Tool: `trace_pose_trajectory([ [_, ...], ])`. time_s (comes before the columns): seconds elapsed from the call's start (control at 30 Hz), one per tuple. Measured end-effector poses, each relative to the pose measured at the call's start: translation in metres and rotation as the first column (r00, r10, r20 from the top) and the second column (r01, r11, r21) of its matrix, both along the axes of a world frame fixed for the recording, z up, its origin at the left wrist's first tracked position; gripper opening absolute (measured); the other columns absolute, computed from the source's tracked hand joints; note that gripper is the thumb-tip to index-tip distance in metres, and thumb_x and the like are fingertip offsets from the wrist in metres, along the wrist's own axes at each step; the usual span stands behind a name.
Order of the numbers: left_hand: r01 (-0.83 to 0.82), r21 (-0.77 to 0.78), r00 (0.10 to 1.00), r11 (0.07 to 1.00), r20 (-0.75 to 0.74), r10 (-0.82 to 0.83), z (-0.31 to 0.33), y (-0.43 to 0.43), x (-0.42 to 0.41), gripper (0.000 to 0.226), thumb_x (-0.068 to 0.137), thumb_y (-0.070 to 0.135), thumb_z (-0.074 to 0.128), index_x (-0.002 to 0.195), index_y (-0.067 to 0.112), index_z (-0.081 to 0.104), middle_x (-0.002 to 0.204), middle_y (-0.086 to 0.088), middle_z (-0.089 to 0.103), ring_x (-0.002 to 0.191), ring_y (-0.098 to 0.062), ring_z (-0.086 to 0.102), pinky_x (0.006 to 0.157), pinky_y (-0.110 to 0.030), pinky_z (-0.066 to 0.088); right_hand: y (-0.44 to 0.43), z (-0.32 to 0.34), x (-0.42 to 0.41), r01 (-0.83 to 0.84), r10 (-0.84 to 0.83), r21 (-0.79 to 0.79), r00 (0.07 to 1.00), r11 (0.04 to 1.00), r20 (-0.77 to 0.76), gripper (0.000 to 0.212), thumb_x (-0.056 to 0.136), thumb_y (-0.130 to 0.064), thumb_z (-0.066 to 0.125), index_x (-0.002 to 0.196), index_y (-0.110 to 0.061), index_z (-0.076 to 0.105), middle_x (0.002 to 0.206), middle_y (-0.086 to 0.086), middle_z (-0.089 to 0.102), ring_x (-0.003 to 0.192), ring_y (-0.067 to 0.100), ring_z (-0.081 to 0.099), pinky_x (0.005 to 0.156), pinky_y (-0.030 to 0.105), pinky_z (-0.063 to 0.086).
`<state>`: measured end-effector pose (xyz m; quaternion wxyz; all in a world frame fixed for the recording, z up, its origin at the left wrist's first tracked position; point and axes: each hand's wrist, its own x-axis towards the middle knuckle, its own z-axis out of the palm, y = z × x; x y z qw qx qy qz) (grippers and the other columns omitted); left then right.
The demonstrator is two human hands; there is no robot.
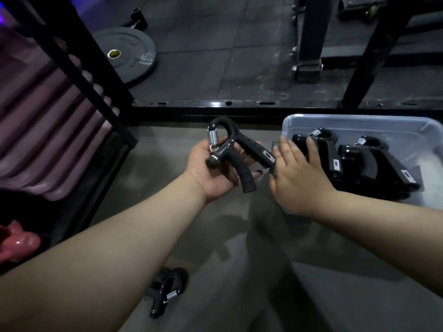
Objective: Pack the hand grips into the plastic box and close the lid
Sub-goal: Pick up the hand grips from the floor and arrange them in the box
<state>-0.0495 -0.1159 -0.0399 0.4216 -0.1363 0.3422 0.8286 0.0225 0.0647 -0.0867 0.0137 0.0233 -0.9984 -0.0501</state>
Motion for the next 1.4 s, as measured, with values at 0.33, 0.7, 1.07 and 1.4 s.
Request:
trace_pose_trajectory([
  [0.33, -0.015, 0.113, 0.997, 0.994, -0.076, 0.024, 0.034, 0.030, 0.002, 0.027, 0.093, 0.031, 0.044, 0.080, 0.009, 0.053, 0.099, -0.020, 0.070, 0.122, -0.040, 0.057, 0.108, -0.063, 0.034, 0.021, 0.057, 0.021, -0.124, 0.064, -0.642, 0.991, 0.756, -0.117, 0.086, 0.077, -0.032, 0.041, 0.154, -0.015, 0.007, 0.158, 0.001, 0.016, 0.145, 0.014, 0.013, 0.117, 0.030, 0.004],
  [0.7, 0.190, -0.301, 0.898, 0.935, -0.330, -0.289, 0.062, 0.138, 0.024, 0.037, 0.101, 0.038, 0.039, 0.115, 0.008, 0.056, 0.097, -0.015, 0.058, 0.078, -0.025, 0.061, 0.069, -0.033, 0.058, 0.091, 0.097, 0.032, 0.129, 0.121, -0.936, 0.977, 0.327, 0.176, 0.060, 0.084, -0.034, 0.071, 0.136, -0.029, 0.039, 0.126, -0.012, 0.059, 0.118, 0.003, 0.055, 0.103, 0.035, 0.044],
  [1.07, -0.388, -0.778, -0.117, 0.495, -0.491, -0.863, -0.006, 0.181, 0.055, 0.048, 0.098, 0.038, 0.036, 0.143, 0.025, 0.046, 0.152, 0.003, 0.042, 0.144, -0.014, 0.031, 0.119, -0.036, 0.022, 0.203, 0.106, 0.051, 0.403, -0.425, -0.910, 0.843, 0.094, 0.329, 0.016, 0.084, -0.015, 0.053, 0.096, -0.005, 0.056, 0.089, 0.017, 0.059, 0.076, 0.032, 0.065, 0.076, 0.048, 0.057],
  [1.4, -0.618, -0.721, -0.222, 0.314, -0.223, -0.949, -0.036, 0.169, 0.063, 0.065, 0.094, 0.049, 0.008, 0.148, 0.031, 0.040, 0.161, 0.013, 0.022, 0.149, -0.006, 0.011, 0.121, -0.031, 0.004, 0.218, 0.072, 0.063, 0.724, -0.456, -0.562, 0.689, 0.401, 0.563, 0.022, 0.085, -0.009, 0.043, 0.089, 0.004, 0.060, 0.086, 0.027, 0.068, 0.070, 0.037, 0.071, 0.067, 0.042, 0.061],
])
